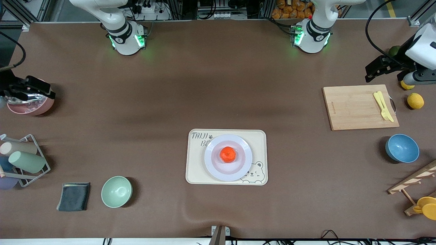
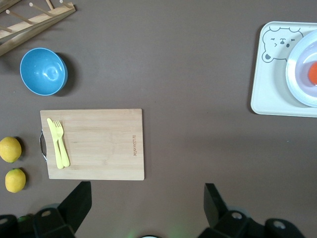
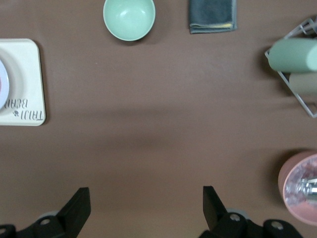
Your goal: Place orange and plate with both arms
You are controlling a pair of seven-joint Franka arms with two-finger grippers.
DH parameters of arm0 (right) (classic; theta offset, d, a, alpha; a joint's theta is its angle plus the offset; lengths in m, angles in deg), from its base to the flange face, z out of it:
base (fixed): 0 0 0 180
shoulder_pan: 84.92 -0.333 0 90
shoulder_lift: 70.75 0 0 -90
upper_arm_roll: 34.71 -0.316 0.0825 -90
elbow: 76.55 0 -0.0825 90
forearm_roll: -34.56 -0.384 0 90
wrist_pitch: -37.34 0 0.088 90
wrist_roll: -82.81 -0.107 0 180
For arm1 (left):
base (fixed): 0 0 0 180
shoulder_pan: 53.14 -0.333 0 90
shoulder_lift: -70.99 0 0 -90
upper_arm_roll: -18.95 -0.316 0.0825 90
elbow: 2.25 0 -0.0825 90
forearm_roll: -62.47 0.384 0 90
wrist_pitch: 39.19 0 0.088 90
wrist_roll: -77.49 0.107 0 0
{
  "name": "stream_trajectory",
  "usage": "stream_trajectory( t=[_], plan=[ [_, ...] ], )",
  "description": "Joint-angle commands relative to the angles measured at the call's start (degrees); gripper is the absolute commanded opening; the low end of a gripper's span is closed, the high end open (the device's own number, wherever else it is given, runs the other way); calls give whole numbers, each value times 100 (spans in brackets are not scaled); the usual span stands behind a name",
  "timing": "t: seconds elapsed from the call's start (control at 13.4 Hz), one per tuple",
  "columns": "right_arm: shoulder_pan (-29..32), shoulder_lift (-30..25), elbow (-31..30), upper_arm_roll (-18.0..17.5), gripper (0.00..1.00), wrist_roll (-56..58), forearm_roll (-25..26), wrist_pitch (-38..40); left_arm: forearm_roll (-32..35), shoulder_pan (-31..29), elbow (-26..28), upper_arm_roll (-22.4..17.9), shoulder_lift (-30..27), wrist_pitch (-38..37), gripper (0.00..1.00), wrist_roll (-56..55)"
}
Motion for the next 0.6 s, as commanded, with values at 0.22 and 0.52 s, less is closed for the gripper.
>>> stream_trajectory(
  t=[0.22,0.52],
  plan=[
    [-113,-342,83,-148,100,-773,767,376,-110,-49,-33,-12,-91,-97,100,39],
    [-96,-342,189,-139,100,-291,794,358,-110,-40,-279,-21,-3,-97,100,13]
  ],
)
